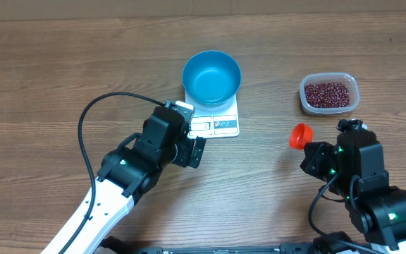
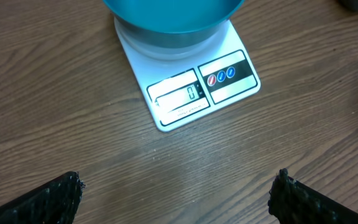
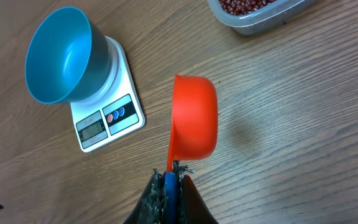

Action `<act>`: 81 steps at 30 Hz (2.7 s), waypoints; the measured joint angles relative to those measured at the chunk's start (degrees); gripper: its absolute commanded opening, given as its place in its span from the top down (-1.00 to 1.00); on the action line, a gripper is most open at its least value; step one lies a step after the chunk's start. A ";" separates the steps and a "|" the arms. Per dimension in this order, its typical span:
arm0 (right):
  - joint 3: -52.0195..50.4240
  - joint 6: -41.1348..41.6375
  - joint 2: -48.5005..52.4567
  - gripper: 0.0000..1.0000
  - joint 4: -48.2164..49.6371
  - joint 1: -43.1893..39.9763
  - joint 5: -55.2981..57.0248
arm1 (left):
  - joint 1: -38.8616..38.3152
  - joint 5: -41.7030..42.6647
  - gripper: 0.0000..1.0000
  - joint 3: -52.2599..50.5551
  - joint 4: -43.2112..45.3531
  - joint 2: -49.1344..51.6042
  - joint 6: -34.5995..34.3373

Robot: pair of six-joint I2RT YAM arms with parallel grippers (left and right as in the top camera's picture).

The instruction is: Scoop item into bowl and weigh 150g on scale

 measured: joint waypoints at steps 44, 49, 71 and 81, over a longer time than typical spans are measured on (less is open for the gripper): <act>0.00 -0.02 0.02 0.93 -0.39 0.00 -0.13 | 0.00 0.24 -0.99 1.29 -0.87 -0.04 0.02; 0.00 -0.04 0.02 0.92 -0.37 0.00 -0.11 | 0.00 0.24 -0.99 1.29 -0.85 -0.04 0.02; 0.00 -0.07 0.02 0.93 -0.46 0.00 -0.11 | -6.99 -8.13 -0.99 1.29 -0.87 -0.44 -2.89; 0.00 -0.17 0.00 0.93 -1.05 0.00 -0.11 | -12.24 -15.08 -0.99 -0.39 0.72 -5.62 -4.94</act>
